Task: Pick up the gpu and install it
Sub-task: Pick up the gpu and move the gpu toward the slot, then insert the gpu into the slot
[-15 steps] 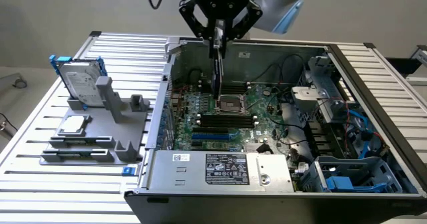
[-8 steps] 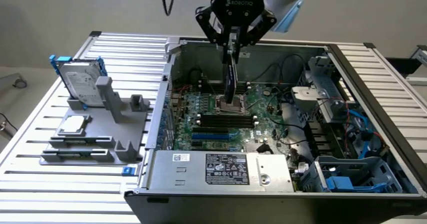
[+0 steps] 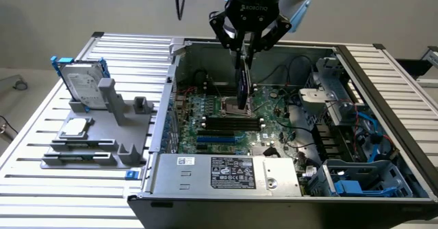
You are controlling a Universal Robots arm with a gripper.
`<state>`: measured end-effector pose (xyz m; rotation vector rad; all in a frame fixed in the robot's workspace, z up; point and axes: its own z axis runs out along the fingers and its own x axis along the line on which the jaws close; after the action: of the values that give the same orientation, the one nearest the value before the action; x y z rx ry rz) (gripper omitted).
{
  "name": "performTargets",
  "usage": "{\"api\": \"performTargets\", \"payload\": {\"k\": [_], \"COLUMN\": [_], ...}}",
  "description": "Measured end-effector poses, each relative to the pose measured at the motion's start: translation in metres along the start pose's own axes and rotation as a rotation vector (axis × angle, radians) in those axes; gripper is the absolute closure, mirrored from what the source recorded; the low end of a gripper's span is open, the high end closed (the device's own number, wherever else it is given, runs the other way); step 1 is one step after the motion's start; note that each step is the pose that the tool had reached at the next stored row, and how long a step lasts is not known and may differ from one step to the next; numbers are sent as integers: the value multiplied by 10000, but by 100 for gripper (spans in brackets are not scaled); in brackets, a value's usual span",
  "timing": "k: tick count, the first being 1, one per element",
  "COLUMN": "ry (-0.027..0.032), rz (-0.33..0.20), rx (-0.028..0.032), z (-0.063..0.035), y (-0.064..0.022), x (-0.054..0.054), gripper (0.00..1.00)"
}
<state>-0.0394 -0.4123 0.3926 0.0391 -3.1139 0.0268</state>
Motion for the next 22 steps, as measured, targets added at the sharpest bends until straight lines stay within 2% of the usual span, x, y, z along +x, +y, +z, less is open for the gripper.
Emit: {"api": "performTargets", "payload": {"k": [1,2,18,20,22], "ry": [119,125,126,113,103], "rz": [-2,-2,-3,-151,-492], "rx": [-3,-2,-4,-24,-17], "z": [0,-1,-1,0,0], "y": [0,0,0,1,0], "x": [-7,-7,-7,-8,-8], "gripper": [74,74,74,74,74]}}
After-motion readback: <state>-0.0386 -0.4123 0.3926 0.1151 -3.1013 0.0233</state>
